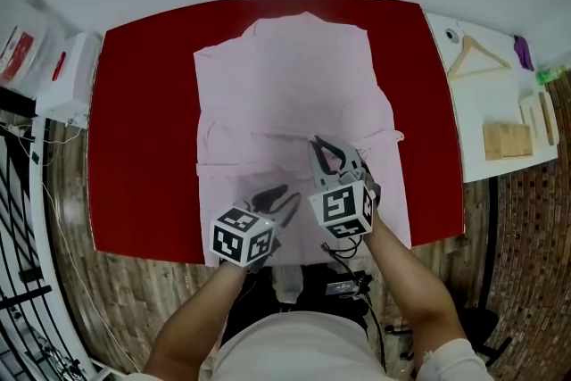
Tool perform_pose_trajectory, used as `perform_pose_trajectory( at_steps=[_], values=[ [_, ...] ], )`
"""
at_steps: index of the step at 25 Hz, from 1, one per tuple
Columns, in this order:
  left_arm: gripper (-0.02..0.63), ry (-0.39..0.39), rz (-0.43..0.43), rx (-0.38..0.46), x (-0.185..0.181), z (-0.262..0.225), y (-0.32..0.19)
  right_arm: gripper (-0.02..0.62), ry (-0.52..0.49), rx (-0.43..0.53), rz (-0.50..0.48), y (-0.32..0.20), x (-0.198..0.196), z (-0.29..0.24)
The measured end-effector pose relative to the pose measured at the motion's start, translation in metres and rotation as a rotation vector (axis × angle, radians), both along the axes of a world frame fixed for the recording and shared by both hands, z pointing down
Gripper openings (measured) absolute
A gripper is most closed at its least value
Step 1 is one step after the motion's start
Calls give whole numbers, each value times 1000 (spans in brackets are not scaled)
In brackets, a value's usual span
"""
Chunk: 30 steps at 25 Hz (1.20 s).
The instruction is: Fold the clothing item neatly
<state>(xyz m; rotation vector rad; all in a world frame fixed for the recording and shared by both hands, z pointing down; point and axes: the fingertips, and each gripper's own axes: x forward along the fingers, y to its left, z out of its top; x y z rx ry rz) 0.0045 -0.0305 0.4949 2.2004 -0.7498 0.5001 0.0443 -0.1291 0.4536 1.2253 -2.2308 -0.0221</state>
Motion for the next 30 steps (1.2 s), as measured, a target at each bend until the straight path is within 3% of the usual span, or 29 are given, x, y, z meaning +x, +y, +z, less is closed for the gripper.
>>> perform_pose_trajectory(
  at_steps=[14, 19, 30],
  values=[
    [129, -2, -90, -30, -54, 8, 12, 37, 120, -179, -178, 8, -51, 92],
    [129, -5, -114, -37, -72, 10, 16, 106, 105, -243, -250, 20, -68, 100],
    [129, -9, -115, -38, -104, 10, 28, 187, 109, -260, -179, 16, -59, 94]
  ],
)
